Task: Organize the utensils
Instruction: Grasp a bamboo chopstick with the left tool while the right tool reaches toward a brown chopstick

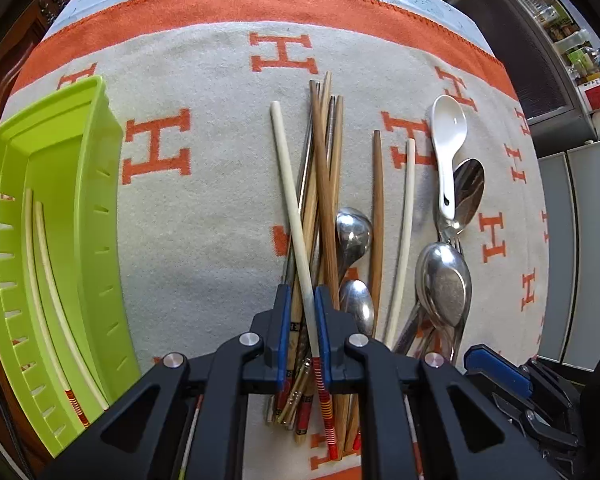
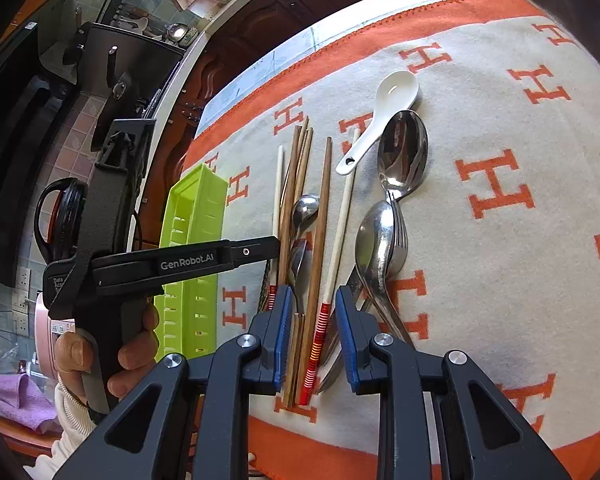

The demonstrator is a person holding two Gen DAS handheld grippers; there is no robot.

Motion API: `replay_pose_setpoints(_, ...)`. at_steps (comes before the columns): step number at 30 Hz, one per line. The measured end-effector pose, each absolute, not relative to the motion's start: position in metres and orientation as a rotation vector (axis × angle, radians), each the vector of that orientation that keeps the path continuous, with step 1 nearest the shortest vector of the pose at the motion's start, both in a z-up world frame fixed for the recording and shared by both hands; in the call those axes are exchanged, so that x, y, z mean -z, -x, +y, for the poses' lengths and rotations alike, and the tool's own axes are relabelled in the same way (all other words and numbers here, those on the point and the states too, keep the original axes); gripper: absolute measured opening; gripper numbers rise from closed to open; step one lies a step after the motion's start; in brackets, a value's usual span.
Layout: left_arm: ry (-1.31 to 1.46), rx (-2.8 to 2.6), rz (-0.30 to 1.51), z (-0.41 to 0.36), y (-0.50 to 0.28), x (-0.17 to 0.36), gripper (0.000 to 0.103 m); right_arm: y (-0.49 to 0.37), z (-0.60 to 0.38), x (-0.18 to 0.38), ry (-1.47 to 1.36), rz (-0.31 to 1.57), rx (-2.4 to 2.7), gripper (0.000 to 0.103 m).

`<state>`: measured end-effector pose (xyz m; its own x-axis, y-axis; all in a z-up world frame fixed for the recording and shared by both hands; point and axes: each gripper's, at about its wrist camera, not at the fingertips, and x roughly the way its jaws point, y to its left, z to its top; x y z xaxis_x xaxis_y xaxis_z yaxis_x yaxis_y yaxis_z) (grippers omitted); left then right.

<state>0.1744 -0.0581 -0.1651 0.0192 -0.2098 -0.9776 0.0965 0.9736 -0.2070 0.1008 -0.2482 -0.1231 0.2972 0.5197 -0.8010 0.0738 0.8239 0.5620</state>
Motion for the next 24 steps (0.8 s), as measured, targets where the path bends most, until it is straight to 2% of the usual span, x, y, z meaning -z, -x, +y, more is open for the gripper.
replay_pose_setpoints(5,0.065,0.228,1.532,-0.062,-0.177,0.164,0.01,-0.102,-0.249,0.125,-0.573,1.256,-0.316,0.024)
replay_pose_setpoints(7,0.068,0.227,1.528,-0.064,-0.178,0.164,0.005,-0.102,-0.249,0.126,-0.574,1.257,-0.317,0.024)
replay_pose_setpoints(13,0.145,0.238,1.519,-0.05,-0.176,0.161,0.003,-0.102,-0.243,0.126,-0.563,1.264,-0.333,0.024)
replay_pose_setpoints(24,0.219,0.245,1.434,-0.007,-0.153,0.118,0.003,-0.12,-0.208,0.119,-0.493,1.283,-0.384,0.024)
